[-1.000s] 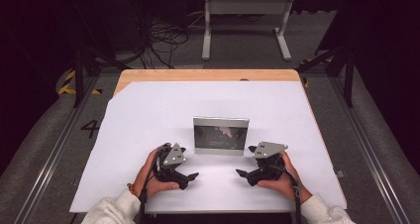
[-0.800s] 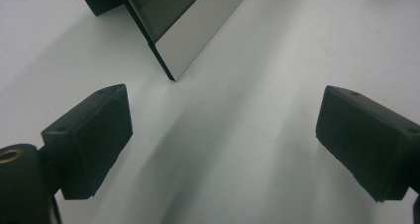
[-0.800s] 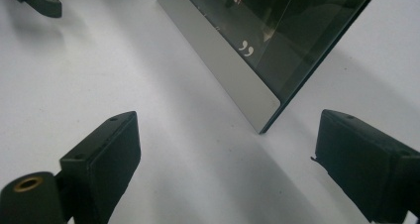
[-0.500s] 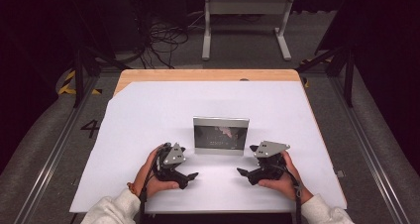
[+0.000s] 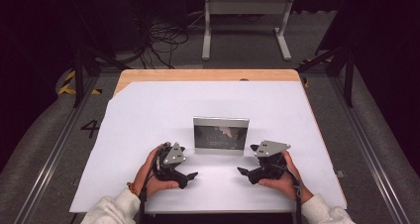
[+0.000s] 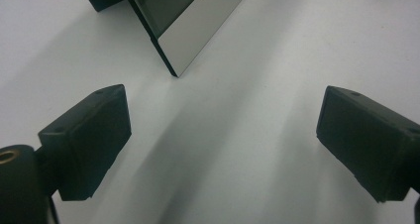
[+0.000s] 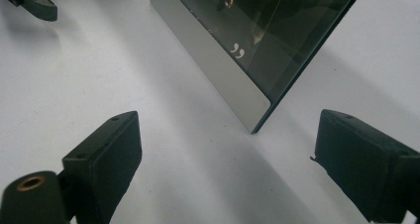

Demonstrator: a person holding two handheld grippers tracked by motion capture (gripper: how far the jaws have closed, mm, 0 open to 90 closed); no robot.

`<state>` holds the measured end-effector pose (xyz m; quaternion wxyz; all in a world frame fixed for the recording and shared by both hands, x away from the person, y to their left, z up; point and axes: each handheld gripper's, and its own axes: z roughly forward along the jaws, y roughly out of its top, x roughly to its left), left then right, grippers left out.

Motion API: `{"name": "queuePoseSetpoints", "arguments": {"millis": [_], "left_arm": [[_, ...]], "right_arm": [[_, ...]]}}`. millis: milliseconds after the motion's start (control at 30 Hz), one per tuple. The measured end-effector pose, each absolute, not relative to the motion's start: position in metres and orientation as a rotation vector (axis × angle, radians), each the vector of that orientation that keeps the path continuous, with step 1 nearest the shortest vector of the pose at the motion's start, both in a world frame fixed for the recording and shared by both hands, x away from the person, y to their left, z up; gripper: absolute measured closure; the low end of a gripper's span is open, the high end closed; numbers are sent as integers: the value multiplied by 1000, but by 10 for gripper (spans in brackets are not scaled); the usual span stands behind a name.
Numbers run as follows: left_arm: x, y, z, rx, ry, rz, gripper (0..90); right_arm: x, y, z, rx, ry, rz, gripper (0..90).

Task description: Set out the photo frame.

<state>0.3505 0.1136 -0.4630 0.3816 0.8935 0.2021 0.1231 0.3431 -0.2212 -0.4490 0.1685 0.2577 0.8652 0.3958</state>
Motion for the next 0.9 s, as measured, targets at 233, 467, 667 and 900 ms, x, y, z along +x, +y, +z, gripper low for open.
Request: {"name": "queuePoseSetpoints", "arguments": {"millis": [233,467,667,900], "left_arm": [[352,113,-464,2285,512,311,75],[353,114,-463,2278,513,309,76],[355,114,-461,2277,511,316,76],[359,119,-460,2271,538,317,76]], "right_arm": [[343,-220,-450,731,2462,1117,111],[343,-222,-450,740,2454,1116,111],[342,-224,-450,752,2447,1120,111],[342,-227,-449,772,2430,1132,109]]}}
